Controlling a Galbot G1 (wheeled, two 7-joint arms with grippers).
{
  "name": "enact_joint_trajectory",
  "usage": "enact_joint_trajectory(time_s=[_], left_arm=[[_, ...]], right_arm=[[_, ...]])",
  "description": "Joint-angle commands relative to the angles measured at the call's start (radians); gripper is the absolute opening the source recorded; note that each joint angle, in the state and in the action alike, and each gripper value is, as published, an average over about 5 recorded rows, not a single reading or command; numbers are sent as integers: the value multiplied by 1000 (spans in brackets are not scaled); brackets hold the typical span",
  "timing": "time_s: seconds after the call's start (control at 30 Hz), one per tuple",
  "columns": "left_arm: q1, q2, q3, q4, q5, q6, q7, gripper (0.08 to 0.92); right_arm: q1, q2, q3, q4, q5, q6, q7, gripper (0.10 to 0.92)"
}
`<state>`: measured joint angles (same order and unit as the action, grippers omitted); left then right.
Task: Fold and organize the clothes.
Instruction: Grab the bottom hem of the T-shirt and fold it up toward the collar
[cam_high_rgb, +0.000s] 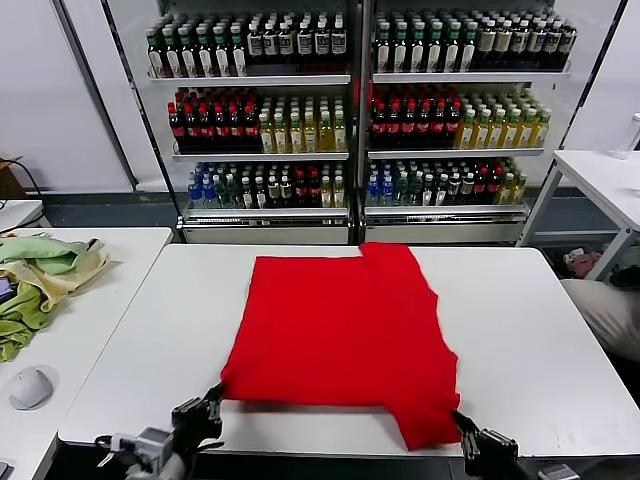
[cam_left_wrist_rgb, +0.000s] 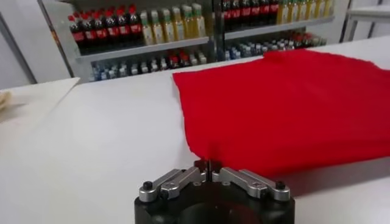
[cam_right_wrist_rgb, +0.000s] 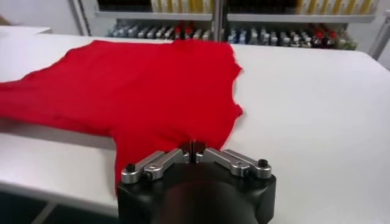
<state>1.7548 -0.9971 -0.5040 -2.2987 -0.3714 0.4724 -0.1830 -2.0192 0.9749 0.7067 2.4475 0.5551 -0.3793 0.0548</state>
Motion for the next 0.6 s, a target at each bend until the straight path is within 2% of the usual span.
enact_joint_trajectory(time_s=[0.03,0.17,0.33,0.43,0.6], left_arm=[[164,75,-85,-130,-15,-5,-19,90],[-31,47,-33,-82,-57,-20,-29,90],[-312,-15,79,112,-81,-51,-40,90],[-424,-44,110,207,-91,-65,-33,90],[-534,-73,151,305,-91,-62,14,90]], right_arm=[[206,-10,-17,69,89,-90,111,121],[402,-6,-76,-35,56,-127,140,121],[547,21,-142,-158,21,-136,142,121],[604,44,-202,-221,-24,-132,138,121],[649,69,-261,-301,-82,-126,136,121]])
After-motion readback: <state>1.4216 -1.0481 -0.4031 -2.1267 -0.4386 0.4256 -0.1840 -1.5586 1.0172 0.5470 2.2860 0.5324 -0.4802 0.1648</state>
